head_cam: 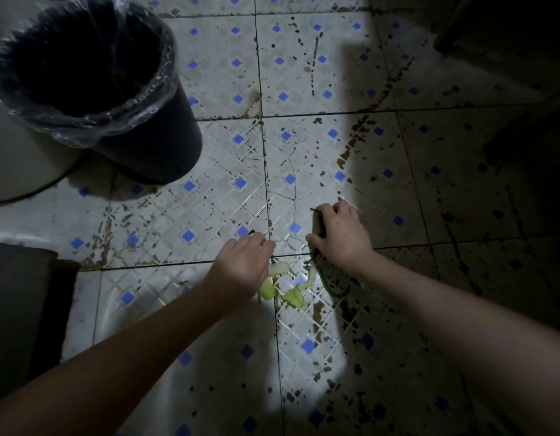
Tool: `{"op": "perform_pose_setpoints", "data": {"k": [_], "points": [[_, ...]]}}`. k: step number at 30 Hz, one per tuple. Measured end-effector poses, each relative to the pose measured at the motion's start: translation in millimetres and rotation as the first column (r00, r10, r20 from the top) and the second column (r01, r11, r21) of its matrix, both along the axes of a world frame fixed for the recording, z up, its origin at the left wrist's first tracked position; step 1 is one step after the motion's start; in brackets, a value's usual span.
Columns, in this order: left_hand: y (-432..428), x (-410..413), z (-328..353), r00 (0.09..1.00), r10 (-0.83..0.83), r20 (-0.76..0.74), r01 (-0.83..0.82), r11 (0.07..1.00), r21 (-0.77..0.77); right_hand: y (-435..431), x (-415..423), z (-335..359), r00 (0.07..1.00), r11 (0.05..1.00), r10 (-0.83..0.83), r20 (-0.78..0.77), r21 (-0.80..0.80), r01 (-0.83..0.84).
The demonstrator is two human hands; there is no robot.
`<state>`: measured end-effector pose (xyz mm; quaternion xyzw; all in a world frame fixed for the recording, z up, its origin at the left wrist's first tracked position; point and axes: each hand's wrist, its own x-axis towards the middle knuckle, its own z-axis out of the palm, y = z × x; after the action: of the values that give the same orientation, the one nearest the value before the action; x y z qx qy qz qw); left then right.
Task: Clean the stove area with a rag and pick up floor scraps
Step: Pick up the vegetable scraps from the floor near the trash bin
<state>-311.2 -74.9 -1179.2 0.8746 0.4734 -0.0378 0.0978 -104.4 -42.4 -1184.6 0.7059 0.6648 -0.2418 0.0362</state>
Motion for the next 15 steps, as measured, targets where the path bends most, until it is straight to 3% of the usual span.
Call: {"op": "perform_pose_setpoints", "data": {"k": [6,9,15], "points": [[-19,-6,-1,0.996,-0.05,-0.079,0.049,0.999,-0.002,-4,-9,-2,0.998,0.994,0.032,-0.05,0.103,-0.027],[-24,-10,-2,0.995,-0.071,-0.07,0.068,0.997,-0.044,-5,-10,-4,0.995,0.994,0.091,-0.041,0.068,-0.088],[-24,-2,-5,0.995,0.062,0.079,-0.046,0.981,-0.189,-13,-5,0,0.987,0.989,0.147,0.061,0.019,-0.148]]}}
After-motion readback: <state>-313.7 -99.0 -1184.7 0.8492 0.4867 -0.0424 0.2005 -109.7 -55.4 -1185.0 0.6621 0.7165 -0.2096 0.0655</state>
